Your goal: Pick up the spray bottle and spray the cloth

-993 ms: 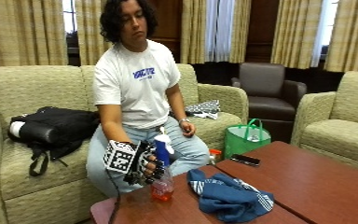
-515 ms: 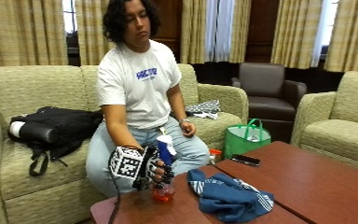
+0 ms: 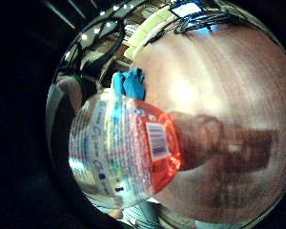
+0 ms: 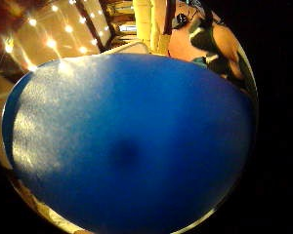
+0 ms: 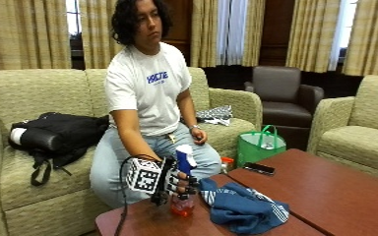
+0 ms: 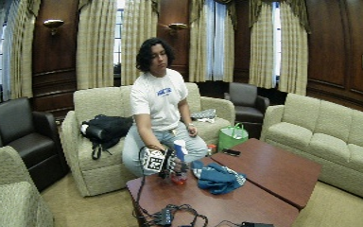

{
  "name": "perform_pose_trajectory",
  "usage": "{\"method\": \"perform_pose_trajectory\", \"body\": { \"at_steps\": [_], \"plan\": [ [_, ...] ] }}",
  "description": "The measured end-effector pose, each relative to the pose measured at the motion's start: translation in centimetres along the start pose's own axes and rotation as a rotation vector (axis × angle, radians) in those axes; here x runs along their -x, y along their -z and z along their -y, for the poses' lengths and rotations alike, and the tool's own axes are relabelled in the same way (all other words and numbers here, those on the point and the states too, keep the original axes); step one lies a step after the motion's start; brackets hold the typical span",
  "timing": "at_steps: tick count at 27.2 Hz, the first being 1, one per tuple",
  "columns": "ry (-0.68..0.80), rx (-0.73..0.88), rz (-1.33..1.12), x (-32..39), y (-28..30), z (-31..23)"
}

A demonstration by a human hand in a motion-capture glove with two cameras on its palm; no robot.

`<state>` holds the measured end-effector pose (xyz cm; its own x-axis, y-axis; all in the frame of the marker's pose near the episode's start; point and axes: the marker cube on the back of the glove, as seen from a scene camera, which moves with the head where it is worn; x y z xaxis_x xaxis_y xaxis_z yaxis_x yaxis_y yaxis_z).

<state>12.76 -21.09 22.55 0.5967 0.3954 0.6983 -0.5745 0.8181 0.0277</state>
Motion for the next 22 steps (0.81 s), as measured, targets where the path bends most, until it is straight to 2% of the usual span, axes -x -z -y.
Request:
{"method": "perform_pose_trajectory", "body": {
  "at_steps": [5, 12, 15, 19, 22],
  "plan": [
    [0.088, -0.030, 0.030, 0.2, -0.4, -0.3],
    [0.110, -0.172, 0.090, -0.2, 0.8, -2.8],
    [0.115, -0.197, 0.080, 0.1, 2.3, -3.9],
    [0.200, -0.208, 0.047, 1.7, 5.6, -4.7],
    [0.155, -0.212, -0.011, 4.4, 8.6, -5.1]
  ]
}}
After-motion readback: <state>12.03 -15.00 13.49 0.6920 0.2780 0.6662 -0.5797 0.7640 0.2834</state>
